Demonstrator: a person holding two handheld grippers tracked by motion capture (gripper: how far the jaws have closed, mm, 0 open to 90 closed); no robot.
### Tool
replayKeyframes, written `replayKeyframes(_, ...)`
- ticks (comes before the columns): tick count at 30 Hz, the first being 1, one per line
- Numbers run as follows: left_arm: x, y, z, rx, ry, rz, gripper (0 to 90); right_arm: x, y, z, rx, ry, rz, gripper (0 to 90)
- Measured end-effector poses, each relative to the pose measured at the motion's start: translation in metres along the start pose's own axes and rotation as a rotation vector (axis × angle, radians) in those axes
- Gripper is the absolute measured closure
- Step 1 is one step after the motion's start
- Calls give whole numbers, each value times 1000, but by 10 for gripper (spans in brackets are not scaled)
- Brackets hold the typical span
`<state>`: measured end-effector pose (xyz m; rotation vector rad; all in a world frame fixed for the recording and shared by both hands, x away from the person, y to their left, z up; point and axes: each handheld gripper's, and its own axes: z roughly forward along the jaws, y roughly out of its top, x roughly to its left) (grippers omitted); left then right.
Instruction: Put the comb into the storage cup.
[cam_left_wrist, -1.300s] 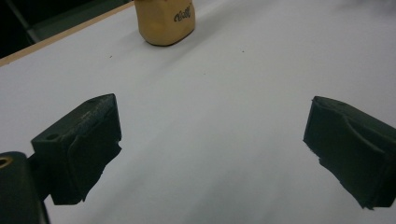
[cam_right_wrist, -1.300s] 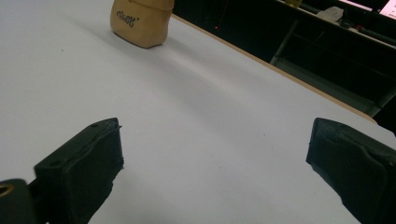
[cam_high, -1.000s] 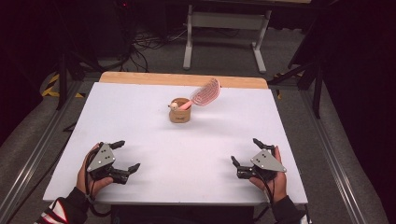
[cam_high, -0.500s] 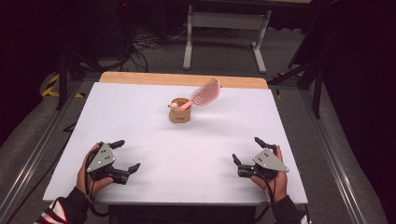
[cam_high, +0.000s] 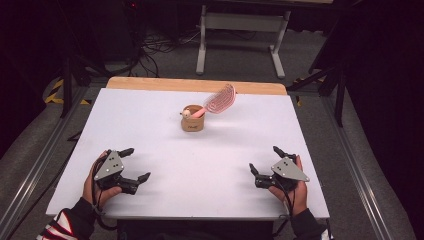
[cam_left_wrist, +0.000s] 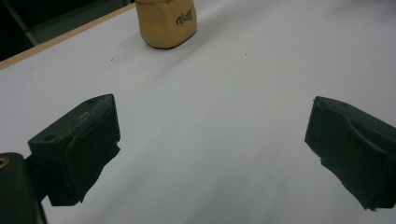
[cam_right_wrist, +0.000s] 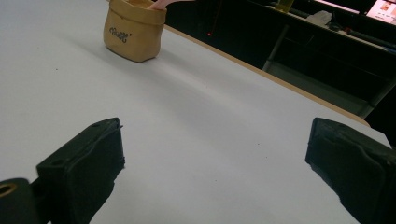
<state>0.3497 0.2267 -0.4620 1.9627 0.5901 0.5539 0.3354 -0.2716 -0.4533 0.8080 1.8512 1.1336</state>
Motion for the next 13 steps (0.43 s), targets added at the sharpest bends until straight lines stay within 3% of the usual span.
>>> replayKeyframes(13, -3, 2, -2, -10, 3, 3, 39, 1, 1, -1, -6, -33, 6, 51)
